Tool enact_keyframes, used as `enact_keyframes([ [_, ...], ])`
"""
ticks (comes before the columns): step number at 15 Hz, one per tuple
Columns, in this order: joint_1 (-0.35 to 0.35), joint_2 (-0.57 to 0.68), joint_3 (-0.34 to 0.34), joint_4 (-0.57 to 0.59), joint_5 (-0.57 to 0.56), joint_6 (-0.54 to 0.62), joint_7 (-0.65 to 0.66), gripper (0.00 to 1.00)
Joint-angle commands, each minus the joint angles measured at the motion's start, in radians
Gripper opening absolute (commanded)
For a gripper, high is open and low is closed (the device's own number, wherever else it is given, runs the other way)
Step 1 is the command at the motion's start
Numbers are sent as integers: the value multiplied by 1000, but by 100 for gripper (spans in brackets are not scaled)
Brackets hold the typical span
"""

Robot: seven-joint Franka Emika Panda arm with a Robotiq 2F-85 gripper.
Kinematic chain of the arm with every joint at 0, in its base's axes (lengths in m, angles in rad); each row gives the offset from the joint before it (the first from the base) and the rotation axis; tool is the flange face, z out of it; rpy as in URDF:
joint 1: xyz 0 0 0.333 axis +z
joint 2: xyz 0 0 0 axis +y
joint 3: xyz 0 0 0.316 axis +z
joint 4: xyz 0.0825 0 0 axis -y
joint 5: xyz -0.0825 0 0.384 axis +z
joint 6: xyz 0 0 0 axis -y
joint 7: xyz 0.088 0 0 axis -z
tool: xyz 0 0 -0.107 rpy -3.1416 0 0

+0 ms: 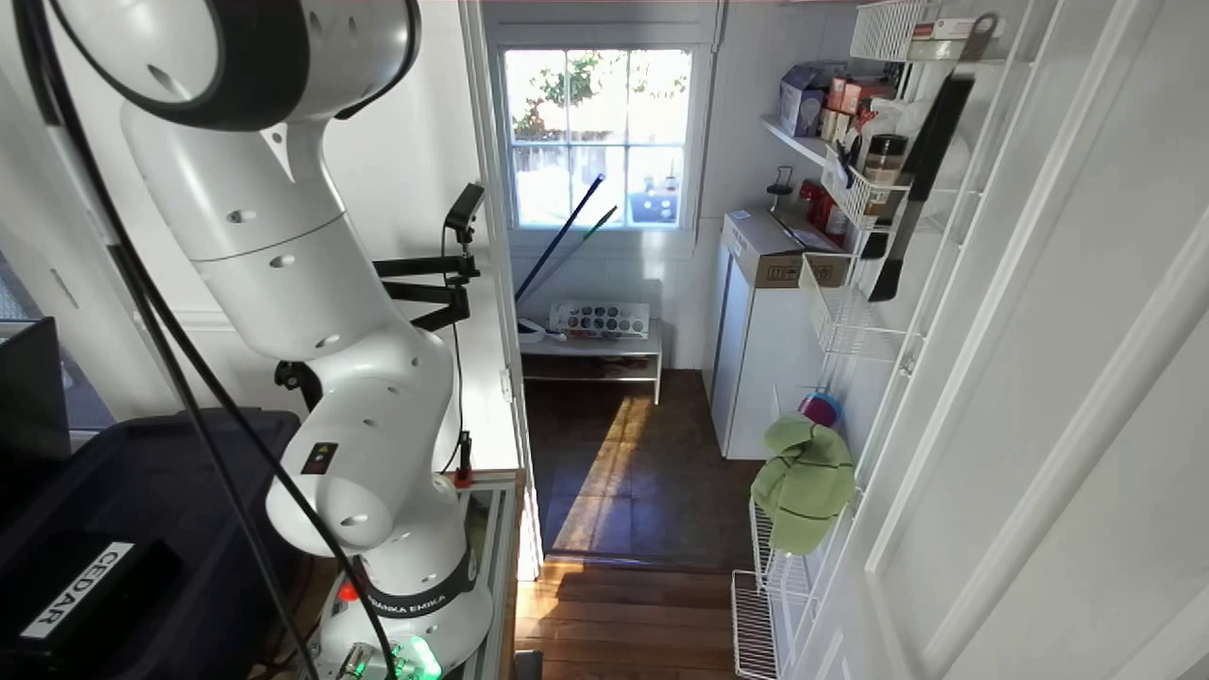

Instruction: Pick up the tongs from the third white rack from the bottom and hang them on the fourth white rack from the bottom

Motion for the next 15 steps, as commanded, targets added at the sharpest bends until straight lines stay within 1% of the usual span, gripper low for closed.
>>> enact_keyframes([
  [1, 4, -8, 22, -14, -22, 10, 37, 1],
  [4, 2, -3, 30, -11, -20, 4, 36, 1],
  [5, 1, -1, 32, -10, -24, 7, 32, 29],
  [6, 0, 1, 31, -6, -23, 4, 26, 30],
  [7, -1, 3, 29, -3, -20, 3, 21, 35],
  [12, -13, -1, -8, 3, 9, -11, -25, 71],
  [14, -15, -10, -27, -3, 12, -18, -36, 84],
  [15, -14, -17, -37, -10, 18, -20, -43, 92],
])
